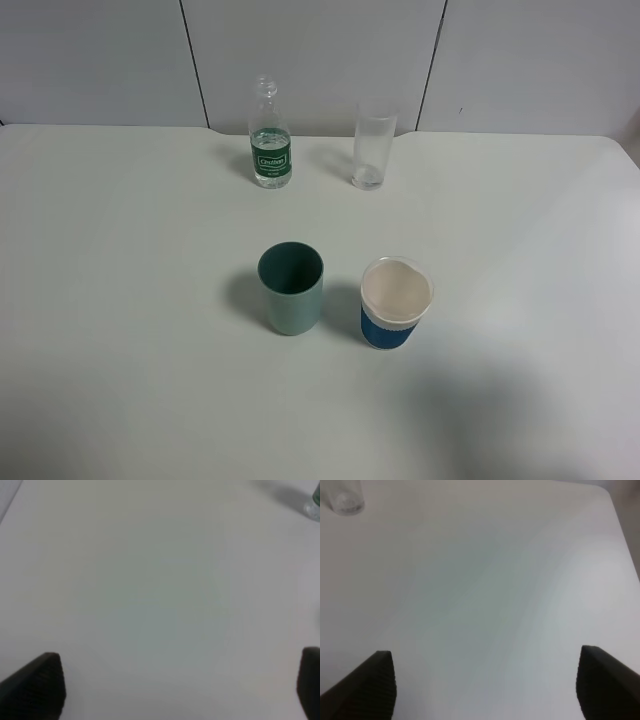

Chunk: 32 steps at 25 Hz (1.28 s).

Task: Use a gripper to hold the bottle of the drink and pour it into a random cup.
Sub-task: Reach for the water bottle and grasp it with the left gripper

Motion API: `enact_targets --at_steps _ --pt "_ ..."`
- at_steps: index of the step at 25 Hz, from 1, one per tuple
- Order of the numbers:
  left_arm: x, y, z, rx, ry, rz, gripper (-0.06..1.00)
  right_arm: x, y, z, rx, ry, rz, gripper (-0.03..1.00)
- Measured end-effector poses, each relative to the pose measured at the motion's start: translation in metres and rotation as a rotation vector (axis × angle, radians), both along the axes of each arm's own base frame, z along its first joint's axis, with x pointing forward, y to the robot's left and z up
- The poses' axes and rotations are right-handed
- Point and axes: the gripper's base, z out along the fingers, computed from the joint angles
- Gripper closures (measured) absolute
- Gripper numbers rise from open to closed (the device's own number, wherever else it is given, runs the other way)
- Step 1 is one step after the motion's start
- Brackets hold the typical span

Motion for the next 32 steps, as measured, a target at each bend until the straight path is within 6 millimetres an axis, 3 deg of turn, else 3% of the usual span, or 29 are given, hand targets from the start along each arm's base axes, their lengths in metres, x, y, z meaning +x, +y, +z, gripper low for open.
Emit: enact_targets --at_steps 32 --pt "0.0 0.0 0.0 0.0 0.0 0.0 0.02 0.0 0.0 0.0 0.0 0.0 0.0 0.23"
